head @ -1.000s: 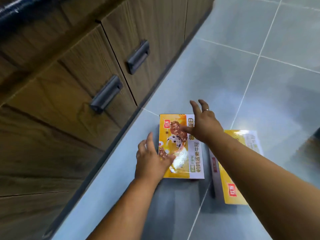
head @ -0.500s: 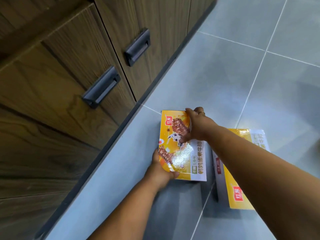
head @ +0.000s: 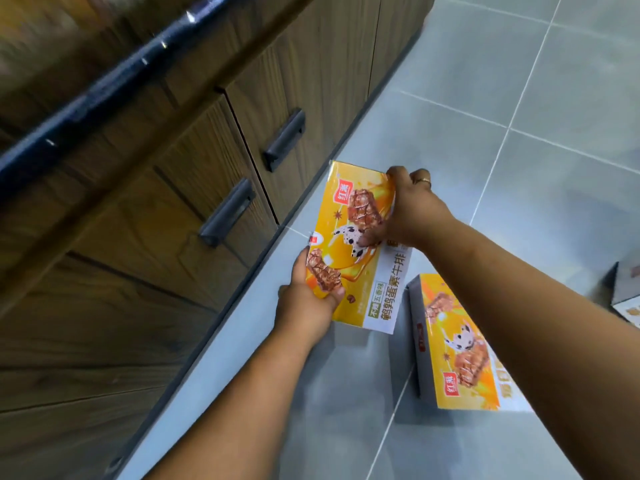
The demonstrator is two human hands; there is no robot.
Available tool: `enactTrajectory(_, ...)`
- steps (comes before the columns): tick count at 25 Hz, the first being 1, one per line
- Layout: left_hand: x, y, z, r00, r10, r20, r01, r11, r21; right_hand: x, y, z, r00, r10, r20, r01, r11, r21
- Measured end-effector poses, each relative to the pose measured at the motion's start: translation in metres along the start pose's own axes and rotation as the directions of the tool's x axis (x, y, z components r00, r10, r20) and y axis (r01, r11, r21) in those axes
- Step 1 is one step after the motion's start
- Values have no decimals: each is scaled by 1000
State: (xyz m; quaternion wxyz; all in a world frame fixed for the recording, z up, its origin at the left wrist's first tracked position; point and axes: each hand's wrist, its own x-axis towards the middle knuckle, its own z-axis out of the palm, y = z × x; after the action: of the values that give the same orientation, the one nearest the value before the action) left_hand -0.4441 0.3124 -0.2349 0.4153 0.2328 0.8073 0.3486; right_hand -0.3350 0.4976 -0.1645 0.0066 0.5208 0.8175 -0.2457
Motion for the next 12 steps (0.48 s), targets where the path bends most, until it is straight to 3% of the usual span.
enactTrajectory(12, -217, 284, -150, 984, 175, -20, -176, 982, -68, -149, -149, -360, 987, -7, -159, 1, 999, -33)
